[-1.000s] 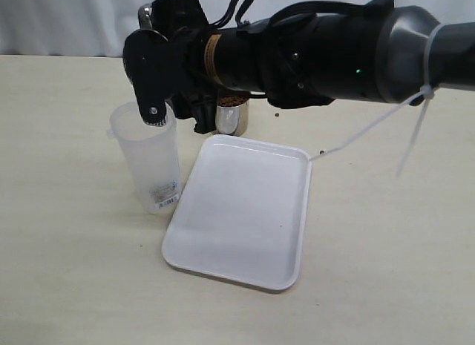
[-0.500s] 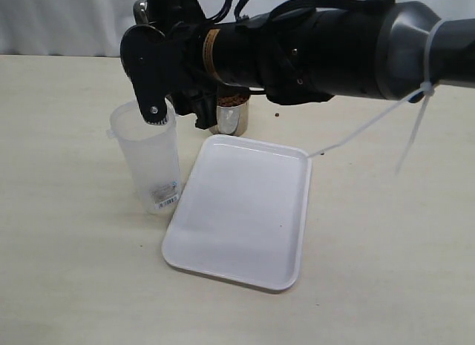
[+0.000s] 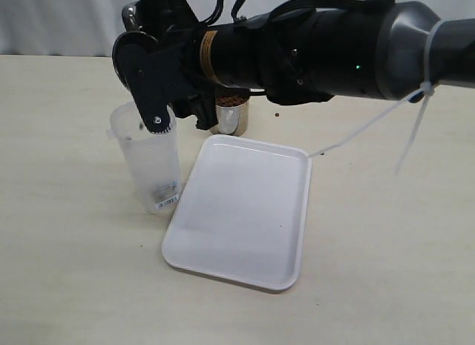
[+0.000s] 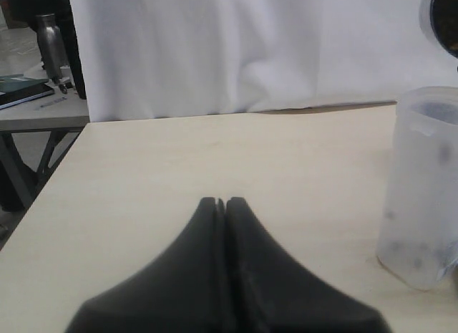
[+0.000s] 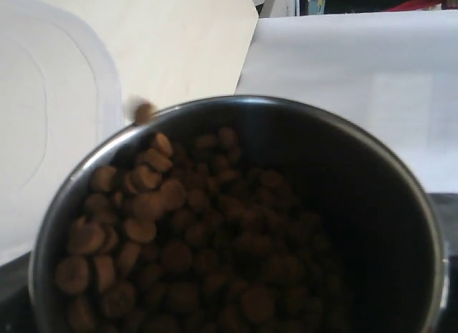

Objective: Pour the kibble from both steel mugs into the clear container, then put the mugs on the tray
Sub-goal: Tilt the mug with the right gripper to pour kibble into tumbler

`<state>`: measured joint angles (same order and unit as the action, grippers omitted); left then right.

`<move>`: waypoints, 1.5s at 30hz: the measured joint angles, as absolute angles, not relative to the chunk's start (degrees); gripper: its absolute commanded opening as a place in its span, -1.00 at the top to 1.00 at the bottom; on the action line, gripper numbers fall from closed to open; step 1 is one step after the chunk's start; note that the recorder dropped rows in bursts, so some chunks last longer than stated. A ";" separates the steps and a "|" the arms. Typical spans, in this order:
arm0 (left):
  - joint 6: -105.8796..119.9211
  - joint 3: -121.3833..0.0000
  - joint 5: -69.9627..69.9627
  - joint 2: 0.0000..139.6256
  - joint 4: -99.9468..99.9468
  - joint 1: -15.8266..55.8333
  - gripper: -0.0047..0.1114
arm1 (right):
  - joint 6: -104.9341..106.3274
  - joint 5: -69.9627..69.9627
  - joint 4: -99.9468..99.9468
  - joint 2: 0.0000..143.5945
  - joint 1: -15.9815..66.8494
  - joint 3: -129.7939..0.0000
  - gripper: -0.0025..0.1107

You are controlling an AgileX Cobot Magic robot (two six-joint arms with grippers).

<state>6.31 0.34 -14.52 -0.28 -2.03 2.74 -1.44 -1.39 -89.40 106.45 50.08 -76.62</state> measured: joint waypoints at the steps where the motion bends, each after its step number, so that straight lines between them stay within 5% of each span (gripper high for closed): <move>1: 6.31 0.34 -14.52 -0.28 -2.03 2.74 0.92 | -1.34 -1.39 -89.40 106.45 50.08 -76.62 0.86; 45: 6.31 0.34 -14.52 -0.28 -2.03 2.74 0.92 | 6.36 0.00 -89.40 106.45 50.08 -78.68 0.86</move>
